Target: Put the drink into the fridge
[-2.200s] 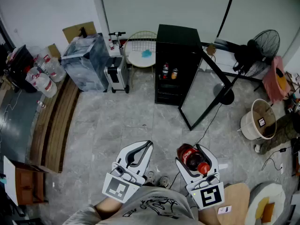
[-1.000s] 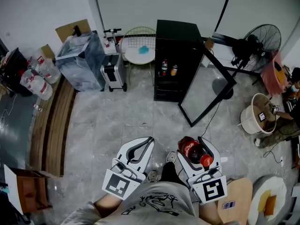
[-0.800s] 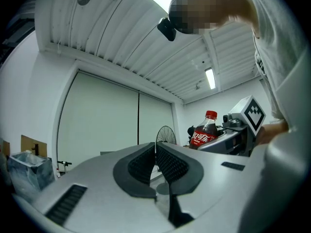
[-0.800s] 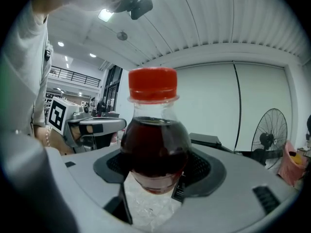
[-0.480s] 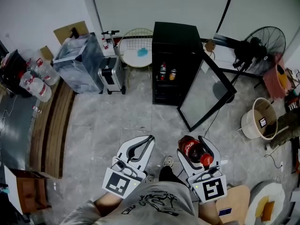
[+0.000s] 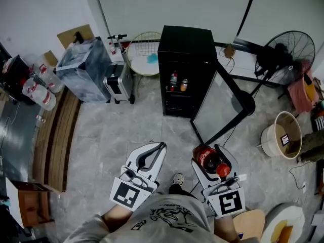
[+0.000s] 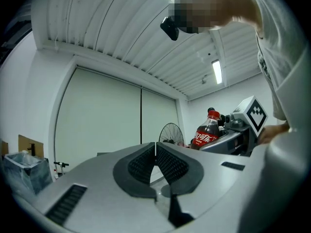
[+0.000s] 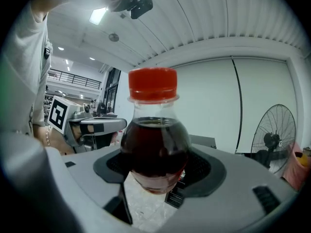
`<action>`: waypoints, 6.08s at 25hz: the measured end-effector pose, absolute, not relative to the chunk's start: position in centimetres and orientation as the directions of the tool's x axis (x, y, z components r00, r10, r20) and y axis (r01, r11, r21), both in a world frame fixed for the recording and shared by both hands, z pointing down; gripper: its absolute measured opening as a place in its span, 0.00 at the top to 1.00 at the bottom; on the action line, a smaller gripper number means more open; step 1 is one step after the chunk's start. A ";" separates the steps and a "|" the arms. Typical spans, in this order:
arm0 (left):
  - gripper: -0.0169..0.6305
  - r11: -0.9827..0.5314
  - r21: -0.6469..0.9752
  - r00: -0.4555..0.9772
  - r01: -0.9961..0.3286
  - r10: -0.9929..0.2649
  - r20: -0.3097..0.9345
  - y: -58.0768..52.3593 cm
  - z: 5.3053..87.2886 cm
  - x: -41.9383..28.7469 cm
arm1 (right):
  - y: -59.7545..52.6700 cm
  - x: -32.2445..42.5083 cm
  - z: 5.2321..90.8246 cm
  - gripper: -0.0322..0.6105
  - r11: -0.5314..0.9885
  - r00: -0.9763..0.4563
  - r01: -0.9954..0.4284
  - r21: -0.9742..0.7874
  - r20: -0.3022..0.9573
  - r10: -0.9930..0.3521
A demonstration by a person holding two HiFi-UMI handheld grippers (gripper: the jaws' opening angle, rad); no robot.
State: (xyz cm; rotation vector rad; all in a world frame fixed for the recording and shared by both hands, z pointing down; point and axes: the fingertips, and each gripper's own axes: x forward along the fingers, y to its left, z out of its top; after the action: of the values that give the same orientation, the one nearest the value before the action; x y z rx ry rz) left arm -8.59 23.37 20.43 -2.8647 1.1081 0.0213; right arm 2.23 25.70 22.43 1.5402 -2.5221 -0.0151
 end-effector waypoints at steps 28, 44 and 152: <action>0.94 -0.697 -0.075 0.700 -0.714 -0.714 -0.030 14.4 20.9 -0.3 | 16.4 10.8 23.3 0.47 0.501 -0.484 -0.861 0.094 0.156 -0.861; 0.94 -0.681 -0.065 0.684 -0.730 -0.728 -0.043 3.9 20.4 -3.3 | 5.5 8.1 22.8 0.47 0.509 -0.491 -0.855 0.100 0.164 -0.856; 0.94 -0.724 -0.106 0.708 -0.682 -0.689 0.154 -24.1 47.0 -0.1 | -22.6 10.0 49.7 0.47 0.424 -0.360 -0.901 0.088 0.391 -0.847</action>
State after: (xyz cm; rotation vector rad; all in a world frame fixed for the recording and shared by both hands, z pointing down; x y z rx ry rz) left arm -0.08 -24.13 46.96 -2.8650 1.1506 -0.2849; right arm 9.97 -22.56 49.68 1.4928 -2.3067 0.1986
